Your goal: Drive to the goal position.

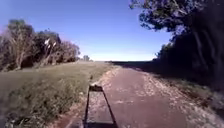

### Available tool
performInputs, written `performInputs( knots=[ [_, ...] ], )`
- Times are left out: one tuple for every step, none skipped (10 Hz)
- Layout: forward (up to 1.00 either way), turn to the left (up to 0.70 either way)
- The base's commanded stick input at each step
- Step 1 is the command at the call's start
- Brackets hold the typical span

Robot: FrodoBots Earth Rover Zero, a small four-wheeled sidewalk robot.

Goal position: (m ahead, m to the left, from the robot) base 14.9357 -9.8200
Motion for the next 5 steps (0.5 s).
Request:
performInputs(
  knots=[
    [0.85,-0.34],
    [0.85,-0.31],
    [0.85,-0.18],
    [0.85,-0.14],
    [0.85,-0.12]
  ],
)
